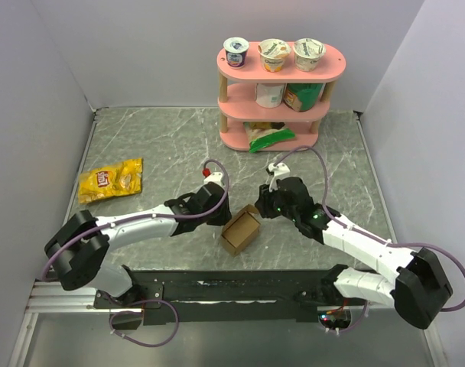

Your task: Fold the paper box

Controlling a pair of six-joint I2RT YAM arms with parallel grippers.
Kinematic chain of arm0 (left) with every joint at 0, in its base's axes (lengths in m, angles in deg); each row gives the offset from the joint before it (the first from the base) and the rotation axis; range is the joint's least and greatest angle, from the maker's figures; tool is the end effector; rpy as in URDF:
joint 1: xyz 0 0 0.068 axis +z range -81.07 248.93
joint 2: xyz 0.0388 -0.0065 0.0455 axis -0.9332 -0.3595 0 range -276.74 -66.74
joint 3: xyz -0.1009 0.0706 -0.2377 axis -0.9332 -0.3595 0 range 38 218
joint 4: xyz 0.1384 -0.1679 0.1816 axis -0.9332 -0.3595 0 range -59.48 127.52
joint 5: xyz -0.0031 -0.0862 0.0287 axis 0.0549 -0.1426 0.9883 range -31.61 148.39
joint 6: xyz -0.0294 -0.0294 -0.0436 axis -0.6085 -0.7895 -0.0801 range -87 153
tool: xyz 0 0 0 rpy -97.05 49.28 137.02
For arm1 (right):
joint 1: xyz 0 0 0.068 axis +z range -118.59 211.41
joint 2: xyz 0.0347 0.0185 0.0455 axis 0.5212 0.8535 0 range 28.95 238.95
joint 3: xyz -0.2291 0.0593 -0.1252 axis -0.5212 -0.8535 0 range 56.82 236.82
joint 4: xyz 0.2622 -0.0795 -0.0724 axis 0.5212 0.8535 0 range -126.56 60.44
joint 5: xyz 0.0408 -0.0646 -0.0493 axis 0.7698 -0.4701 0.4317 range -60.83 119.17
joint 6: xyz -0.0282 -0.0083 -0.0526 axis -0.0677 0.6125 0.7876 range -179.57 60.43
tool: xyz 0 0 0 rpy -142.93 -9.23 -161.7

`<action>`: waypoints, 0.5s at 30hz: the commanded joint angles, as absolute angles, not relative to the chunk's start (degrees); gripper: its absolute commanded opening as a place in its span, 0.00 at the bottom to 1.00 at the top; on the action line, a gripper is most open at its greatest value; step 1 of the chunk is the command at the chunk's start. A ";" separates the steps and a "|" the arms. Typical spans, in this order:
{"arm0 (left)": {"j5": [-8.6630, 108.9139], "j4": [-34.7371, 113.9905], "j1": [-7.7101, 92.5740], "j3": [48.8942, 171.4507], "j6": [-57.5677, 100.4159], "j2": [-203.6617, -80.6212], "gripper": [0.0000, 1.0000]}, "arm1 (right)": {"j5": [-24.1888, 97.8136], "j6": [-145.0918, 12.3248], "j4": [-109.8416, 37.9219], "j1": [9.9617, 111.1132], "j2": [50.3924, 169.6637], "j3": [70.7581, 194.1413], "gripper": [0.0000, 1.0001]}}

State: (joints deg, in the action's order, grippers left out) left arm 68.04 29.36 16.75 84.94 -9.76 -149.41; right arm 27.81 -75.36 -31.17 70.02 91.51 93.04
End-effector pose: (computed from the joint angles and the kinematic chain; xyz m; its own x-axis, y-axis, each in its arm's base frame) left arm 0.2050 -0.2520 0.1803 -0.7906 -0.0731 -0.6079 0.2288 0.8857 -0.4039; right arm 0.2107 0.1668 0.2155 -0.5608 -0.0997 -0.8220 -0.4733 0.8532 0.2194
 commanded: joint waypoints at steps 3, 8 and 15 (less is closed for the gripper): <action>71.83 30.04 16.46 88.71 -7.69 -151.46 0.36 | 26.62 -76.88 -34.35 71.93 87.66 91.54 0.40; 69.38 29.70 21.97 92.14 -2.96 -152.26 0.55 | 28.63 -75.40 -32.25 69.04 86.96 91.01 0.50; 62.36 30.84 32.18 87.93 -0.83 -139.54 0.96 | 53.31 -58.45 -32.77 55.94 76.08 89.78 0.85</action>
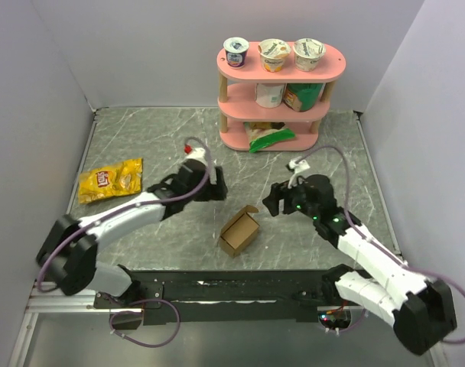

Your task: Fold the paper box

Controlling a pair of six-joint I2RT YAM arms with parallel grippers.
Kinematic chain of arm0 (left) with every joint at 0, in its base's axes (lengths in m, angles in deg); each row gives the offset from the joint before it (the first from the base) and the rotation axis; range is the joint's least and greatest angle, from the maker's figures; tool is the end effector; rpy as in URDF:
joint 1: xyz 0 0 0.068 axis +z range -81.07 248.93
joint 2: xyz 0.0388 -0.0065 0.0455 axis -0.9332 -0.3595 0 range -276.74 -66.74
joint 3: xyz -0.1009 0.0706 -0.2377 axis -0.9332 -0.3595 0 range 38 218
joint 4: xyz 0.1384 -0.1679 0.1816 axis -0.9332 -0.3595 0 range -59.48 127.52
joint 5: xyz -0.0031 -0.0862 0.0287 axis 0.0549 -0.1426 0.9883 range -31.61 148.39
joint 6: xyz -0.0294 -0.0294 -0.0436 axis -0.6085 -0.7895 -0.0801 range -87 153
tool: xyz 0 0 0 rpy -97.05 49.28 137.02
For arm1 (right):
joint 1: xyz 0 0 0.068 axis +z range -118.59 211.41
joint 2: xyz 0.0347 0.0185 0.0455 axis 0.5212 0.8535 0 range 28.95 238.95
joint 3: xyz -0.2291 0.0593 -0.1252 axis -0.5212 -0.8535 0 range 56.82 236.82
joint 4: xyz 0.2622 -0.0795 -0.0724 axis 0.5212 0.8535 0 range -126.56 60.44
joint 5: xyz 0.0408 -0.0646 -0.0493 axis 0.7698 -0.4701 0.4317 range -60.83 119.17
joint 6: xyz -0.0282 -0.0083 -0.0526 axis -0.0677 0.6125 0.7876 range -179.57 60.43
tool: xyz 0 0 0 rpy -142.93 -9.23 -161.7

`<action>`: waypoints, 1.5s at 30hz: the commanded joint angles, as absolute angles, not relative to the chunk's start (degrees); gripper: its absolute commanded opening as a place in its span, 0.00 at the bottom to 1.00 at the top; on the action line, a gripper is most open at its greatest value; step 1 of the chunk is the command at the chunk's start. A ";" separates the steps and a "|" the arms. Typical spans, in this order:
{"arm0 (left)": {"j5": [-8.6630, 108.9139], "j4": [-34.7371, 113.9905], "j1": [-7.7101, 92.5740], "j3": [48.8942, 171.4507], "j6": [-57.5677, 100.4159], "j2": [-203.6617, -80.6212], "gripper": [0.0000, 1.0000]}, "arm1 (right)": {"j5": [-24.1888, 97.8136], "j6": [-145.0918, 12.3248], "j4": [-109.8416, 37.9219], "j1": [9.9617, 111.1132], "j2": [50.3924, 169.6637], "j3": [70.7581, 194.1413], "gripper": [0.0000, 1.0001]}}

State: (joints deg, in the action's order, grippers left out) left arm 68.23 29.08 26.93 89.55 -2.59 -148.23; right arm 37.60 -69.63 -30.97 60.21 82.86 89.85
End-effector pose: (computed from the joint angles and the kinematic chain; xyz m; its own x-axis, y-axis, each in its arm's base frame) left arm 0.2552 -0.2196 0.2142 -0.7010 -0.1404 -0.6992 0.1866 0.9101 -0.3699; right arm 0.2119 0.1239 0.2304 -0.4878 -0.0709 -0.8701 -0.5142 0.8288 0.2207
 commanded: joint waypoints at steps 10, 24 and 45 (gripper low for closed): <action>49.87 27.86 41.07 82.56 0.66 -128.09 0.96 | 71.80 -45.95 -33.49 56.11 83.43 94.78 0.84; 47.23 24.87 43.88 83.88 3.21 -127.29 0.96 | 67.32 -41.64 -34.00 61.91 95.21 99.79 0.68; 49.52 32.32 41.69 87.75 10.67 -129.22 0.99 | 39.31 -52.18 -44.97 64.89 89.25 91.63 0.00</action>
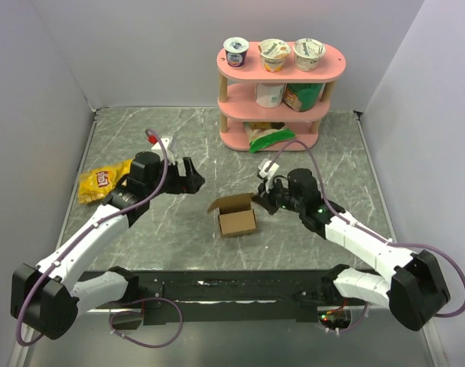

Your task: Fold the paper box

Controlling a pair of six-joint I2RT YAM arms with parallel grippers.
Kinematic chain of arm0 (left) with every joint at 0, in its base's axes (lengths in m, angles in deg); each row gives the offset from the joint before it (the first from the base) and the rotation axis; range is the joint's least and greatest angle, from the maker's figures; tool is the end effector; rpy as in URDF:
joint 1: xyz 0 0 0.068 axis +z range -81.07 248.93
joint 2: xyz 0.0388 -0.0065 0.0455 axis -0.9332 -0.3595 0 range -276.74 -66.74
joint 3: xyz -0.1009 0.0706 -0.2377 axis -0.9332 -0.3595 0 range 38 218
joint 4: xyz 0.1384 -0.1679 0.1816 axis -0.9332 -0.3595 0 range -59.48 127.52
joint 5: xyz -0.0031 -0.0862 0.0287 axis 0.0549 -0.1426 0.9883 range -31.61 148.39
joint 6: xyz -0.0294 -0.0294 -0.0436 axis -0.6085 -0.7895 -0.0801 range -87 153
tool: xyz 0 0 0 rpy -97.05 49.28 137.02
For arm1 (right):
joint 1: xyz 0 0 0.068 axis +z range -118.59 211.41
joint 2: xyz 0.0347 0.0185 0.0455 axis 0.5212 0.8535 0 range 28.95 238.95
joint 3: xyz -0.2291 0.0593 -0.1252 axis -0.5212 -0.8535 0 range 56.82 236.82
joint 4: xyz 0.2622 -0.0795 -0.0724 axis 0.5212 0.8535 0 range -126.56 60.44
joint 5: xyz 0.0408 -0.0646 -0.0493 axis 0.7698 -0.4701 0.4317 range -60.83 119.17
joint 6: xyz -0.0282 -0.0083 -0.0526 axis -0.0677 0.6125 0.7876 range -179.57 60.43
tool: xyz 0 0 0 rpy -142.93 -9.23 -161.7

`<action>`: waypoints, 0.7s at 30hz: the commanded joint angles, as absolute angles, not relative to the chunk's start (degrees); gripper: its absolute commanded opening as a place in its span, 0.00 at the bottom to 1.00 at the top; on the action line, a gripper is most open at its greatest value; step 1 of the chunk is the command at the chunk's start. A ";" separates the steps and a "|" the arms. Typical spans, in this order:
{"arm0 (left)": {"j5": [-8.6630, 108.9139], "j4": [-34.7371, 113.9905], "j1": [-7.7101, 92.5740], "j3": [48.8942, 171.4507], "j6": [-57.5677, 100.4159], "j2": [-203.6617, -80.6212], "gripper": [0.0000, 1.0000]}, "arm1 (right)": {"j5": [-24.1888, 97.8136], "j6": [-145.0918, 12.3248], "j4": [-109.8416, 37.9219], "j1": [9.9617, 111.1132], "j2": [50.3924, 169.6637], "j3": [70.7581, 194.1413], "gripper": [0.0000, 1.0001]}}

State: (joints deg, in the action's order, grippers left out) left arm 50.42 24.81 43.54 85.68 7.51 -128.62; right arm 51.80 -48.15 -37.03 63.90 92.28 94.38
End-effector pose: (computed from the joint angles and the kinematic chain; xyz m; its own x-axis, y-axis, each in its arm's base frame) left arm 0.2487 -0.1249 0.2805 -0.6000 -0.1870 -0.7778 0.3081 0.8432 -0.4405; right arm 0.2234 0.1626 0.2329 -0.1969 -0.3420 -0.9188 -0.8449 0.5346 -0.0179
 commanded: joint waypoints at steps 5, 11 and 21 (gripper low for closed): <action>40.84 46.36 38.26 81.97 13.05 -130.71 0.99 | 31.12 -53.86 -51.13 64.98 88.62 88.11 0.00; 38.43 51.06 38.17 79.76 14.98 -135.45 0.99 | 26.27 -53.33 -55.80 64.99 92.05 88.02 0.00; 46.51 51.76 30.45 80.54 20.34 -140.38 0.83 | 25.83 -55.17 -56.77 65.07 93.20 87.23 0.00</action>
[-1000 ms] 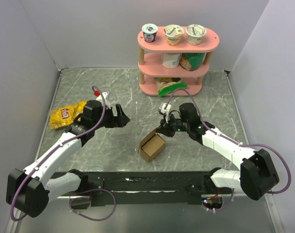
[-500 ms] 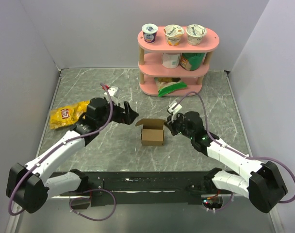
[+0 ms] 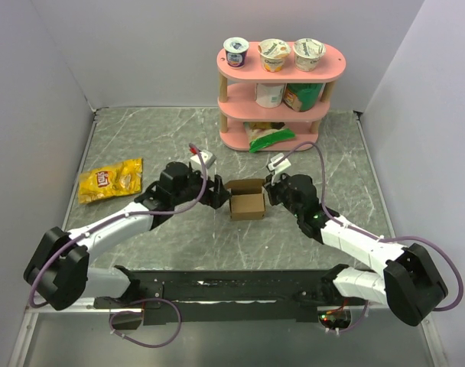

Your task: Fold the paper box

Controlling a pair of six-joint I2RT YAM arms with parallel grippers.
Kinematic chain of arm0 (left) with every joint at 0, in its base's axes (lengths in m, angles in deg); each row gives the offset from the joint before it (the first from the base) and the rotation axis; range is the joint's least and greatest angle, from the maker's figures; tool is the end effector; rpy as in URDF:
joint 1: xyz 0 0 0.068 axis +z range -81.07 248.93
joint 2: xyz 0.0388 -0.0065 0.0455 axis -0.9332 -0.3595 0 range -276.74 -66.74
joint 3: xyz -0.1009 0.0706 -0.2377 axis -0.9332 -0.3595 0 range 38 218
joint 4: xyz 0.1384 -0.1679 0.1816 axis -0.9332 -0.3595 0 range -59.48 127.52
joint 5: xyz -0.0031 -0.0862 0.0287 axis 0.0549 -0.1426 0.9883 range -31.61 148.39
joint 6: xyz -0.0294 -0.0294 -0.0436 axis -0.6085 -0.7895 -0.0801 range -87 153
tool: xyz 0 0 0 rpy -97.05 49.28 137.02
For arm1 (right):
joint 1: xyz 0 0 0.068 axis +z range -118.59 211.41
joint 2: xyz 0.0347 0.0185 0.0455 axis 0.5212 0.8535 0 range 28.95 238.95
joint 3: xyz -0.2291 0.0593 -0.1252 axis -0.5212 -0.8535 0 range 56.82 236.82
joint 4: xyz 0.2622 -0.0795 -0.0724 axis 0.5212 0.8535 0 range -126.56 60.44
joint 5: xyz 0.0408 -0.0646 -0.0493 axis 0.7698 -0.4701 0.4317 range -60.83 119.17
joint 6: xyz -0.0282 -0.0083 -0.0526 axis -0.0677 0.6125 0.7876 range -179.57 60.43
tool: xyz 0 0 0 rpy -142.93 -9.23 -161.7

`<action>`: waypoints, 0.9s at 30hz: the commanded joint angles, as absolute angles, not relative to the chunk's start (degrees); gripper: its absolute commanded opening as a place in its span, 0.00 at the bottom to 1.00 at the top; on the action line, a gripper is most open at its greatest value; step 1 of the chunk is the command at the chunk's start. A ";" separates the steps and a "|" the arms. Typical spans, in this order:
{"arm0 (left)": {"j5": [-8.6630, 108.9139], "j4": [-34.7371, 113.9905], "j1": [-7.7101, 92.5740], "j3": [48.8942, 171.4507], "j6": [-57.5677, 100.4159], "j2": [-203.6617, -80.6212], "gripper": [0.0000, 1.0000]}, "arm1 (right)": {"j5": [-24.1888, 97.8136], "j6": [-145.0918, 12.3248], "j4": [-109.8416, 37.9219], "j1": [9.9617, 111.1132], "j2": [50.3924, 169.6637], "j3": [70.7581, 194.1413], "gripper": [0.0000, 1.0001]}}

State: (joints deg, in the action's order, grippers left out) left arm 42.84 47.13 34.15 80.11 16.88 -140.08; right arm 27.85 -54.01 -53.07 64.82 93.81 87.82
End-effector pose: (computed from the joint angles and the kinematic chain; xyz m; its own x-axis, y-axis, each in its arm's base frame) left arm 0.2519 -0.1896 0.2304 -0.5003 0.0217 -0.8656 0.6405 0.6819 -0.3531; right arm 0.2339 0.1530 0.2127 -0.1960 -0.2453 -0.9494 -0.5537 0.8268 -0.0993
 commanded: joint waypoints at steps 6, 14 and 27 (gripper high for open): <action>55.21 50.89 25.87 82.47 22.28 -143.81 0.51 | 25.57 -55.53 -56.07 65.86 92.67 86.61 0.00; 65.14 47.02 21.92 85.72 16.93 -147.68 0.08 | 20.22 -62.46 -49.39 68.58 93.28 89.86 0.00; 72.97 43.06 16.47 89.86 9.71 -151.11 0.01 | 6.50 -73.01 -42.53 74.21 96.53 94.61 0.00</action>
